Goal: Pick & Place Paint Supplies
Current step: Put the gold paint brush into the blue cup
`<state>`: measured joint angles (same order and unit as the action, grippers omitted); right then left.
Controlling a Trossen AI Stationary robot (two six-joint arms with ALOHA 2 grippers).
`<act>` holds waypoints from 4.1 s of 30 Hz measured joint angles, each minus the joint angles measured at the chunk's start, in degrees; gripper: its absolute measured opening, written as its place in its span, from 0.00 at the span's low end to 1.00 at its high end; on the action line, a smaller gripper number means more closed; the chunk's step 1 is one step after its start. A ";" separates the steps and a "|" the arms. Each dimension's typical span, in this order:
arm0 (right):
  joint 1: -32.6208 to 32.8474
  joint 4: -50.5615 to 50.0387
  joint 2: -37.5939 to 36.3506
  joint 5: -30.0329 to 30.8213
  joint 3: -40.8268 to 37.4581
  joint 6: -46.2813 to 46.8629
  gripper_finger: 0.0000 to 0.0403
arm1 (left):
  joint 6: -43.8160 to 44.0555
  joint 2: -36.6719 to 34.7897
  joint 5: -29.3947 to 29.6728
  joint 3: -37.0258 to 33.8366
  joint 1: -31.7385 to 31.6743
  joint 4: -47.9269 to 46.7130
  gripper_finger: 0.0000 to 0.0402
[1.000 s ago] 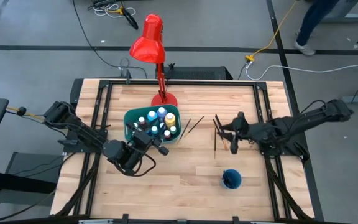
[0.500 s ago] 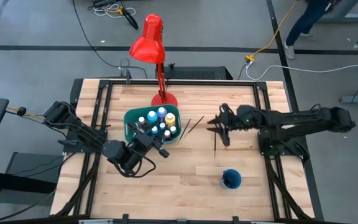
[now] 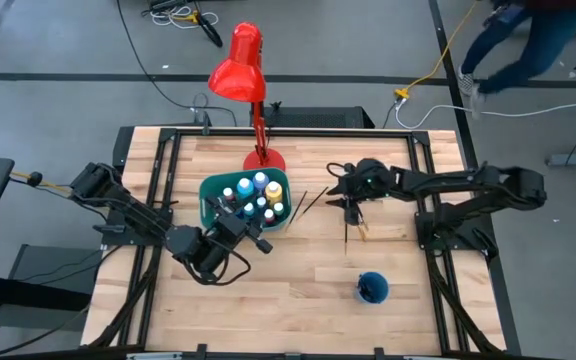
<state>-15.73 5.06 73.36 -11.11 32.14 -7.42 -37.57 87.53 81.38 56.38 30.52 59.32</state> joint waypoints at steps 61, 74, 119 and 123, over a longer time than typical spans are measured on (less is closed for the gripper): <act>-0.13 11.90 1.43 -0.51 0.00 -4.14 0.58 | 25.15 0.02 -49.33 0.02 -8.94 -34.61 0.39; 0.26 11.68 1.43 -4.52 0.00 -0.59 0.56 | 24.49 0.00 -49.33 0.02 -9.03 -34.61 0.39; -8.51 29.38 32.29 -9.56 0.00 -8.50 0.55 | 27.29 0.00 -49.33 0.00 -9.04 -34.46 0.39; -8.91 29.43 33.05 -10.05 0.14 -10.91 0.55 | 27.29 0.00 -49.31 0.00 -9.03 -34.55 0.39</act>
<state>-24.64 34.49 106.41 -21.16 32.29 -18.33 -10.28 87.53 32.07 56.38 21.50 24.78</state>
